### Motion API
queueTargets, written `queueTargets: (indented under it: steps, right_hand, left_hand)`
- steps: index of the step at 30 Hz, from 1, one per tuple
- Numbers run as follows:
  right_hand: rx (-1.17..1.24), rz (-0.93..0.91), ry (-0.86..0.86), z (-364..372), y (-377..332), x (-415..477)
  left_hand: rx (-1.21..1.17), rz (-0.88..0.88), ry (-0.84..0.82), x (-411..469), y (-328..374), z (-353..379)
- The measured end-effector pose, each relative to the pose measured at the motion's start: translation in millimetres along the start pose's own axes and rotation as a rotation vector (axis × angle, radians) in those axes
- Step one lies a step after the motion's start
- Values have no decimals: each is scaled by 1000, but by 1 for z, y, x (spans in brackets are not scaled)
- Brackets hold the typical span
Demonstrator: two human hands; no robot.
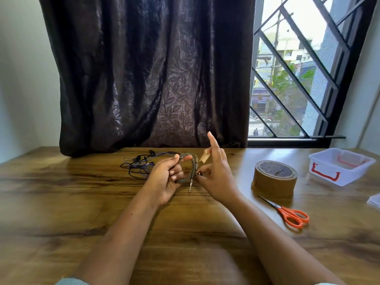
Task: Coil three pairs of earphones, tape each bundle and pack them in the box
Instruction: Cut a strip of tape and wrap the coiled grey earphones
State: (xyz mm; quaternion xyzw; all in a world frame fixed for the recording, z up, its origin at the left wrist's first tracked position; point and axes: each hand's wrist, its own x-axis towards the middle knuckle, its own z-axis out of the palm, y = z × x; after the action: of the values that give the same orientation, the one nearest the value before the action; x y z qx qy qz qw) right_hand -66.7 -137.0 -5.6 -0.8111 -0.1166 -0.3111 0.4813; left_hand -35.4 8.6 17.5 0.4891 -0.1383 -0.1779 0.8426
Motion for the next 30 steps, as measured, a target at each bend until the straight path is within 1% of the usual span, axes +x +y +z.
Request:
queueTargets:
  steps: [3,7,11,15,20,27,30]
  right_hand:
    - [-145,-138,4,2,-4,-5]
    - [-303,-244,33,4,-7,-9]
    - [-289,-275,35,3,-6,-9]
    - [-324,-315,25,4,-6,-9]
    - [-296,-333,53,4,-6,-8]
    - [-195,-326,50,2,-7,-7]
    - [-195,-320,51,1,-8,-7]
  left_hand:
    - [23,-42,31,1,0,0]
    - [60,-94,48,-1,0,-1]
    - [136,-85,46,-4,1,1]
    - [266,-62,48,-5,2,0]
    - [308,-34,10,-7,0,1]
    - [223,-25,-17,-10,1,2]
    - [226,-30,-23,-10,1,0]
